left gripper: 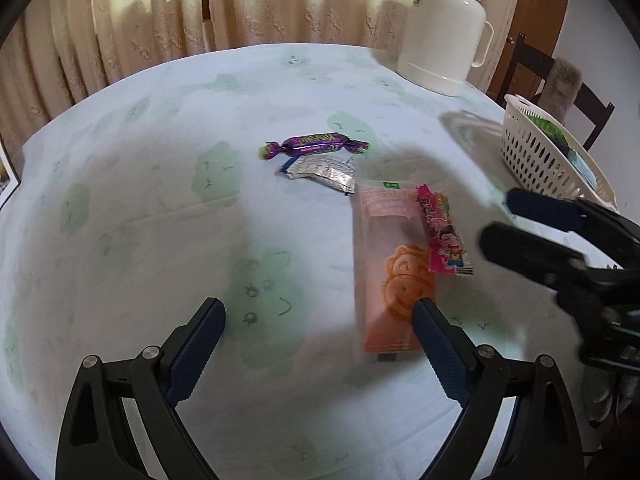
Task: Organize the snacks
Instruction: 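Move the right tool to the pink candy stick and grasp it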
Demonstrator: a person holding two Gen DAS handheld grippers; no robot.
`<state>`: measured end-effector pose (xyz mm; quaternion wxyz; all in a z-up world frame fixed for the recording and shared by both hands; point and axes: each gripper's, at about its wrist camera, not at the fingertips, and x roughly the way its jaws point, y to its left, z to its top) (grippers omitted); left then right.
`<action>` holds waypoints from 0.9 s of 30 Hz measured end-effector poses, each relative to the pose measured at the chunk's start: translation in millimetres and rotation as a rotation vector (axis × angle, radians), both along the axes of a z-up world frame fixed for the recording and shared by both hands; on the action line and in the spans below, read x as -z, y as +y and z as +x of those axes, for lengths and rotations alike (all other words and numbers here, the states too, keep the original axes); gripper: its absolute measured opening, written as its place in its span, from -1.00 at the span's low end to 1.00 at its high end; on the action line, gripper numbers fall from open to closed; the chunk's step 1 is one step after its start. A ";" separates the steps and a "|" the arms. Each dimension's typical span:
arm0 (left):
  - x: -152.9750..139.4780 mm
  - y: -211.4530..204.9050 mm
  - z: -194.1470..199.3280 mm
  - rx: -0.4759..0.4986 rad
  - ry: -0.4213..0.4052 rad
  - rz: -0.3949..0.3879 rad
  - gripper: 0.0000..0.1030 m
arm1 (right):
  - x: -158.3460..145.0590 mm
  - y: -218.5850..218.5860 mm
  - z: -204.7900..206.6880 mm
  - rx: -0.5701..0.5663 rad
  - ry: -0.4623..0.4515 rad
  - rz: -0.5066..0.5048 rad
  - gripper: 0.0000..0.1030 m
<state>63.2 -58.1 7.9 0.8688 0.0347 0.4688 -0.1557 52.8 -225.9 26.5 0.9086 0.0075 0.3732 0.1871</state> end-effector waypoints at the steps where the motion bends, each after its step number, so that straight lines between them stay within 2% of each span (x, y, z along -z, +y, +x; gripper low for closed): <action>1: -0.5 2.1 -0.5 0.000 0.000 -0.005 0.80 | 2.7 3.2 5.0 -0.011 0.020 -0.003 0.27; 7: -3.5 12.6 -4.6 -0.013 0.001 -0.033 0.80 | 20.2 14.5 27.3 -0.010 0.102 -0.055 0.27; 12: -7.2 15.3 -5.1 -0.020 -0.003 -0.048 0.79 | 25.6 11.2 33.1 0.051 0.085 -0.141 0.27; 18: -7.5 12.7 -5.0 -0.012 -0.003 -0.045 0.79 | 27.7 -8.0 38.8 0.144 0.083 -0.160 0.27; 22: -7.4 13.2 -4.0 -0.015 -0.001 -0.046 0.79 | 23.9 -6.6 39.6 0.107 0.074 -0.126 0.27; 25: -7.3 13.3 -4.2 -0.017 -0.001 -0.047 0.79 | 21.1 6.6 39.5 0.060 0.052 -0.165 0.26; 27: -7.4 13.2 -4.3 -0.018 -0.001 -0.048 0.79 | 22.1 15.7 42.3 0.027 0.047 -0.190 0.15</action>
